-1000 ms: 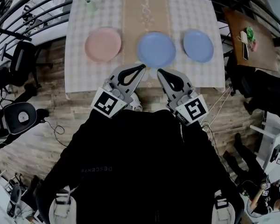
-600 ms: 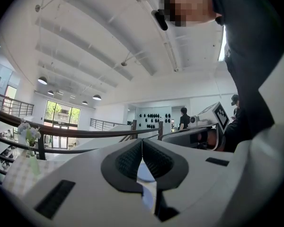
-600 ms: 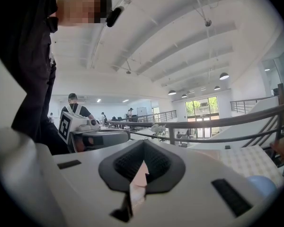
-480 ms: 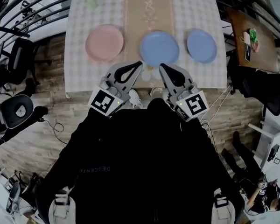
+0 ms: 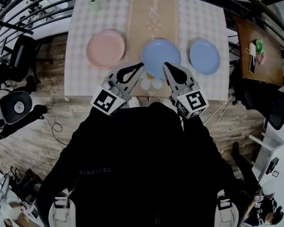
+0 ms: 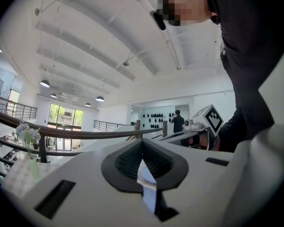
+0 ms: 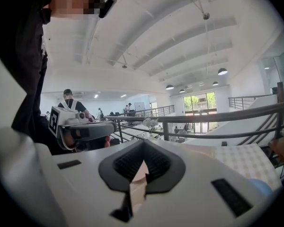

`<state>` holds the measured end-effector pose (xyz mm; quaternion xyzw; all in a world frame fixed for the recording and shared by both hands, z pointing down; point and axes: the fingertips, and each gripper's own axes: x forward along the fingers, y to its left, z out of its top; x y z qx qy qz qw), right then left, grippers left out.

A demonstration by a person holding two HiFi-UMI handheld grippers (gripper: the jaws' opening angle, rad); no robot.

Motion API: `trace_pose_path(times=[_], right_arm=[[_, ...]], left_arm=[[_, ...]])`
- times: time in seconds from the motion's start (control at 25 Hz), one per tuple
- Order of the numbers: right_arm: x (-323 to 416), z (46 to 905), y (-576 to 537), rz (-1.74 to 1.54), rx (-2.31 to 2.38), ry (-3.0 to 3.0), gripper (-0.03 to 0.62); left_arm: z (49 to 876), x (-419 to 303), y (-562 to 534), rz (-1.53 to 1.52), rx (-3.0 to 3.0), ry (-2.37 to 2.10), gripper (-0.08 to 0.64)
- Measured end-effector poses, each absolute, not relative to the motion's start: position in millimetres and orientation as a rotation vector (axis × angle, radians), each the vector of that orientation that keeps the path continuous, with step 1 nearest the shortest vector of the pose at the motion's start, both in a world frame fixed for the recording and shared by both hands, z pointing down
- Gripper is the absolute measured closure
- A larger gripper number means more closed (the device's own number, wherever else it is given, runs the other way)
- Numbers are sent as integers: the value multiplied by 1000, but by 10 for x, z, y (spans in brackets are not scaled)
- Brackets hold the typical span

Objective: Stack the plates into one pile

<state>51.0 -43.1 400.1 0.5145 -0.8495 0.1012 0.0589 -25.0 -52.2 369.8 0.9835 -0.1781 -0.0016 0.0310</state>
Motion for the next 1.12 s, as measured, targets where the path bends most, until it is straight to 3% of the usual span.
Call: trace_pose_path(times=[0.68,1.12], right_arm=[[1440,4859,-822,510,1688,-2327,528],[1926,5868,-783,812,1734,-2108,485]], left_arm=[[4130,469,-810,38,3030,-492,540],[4706,845,-887,115,2967,-439,540]])
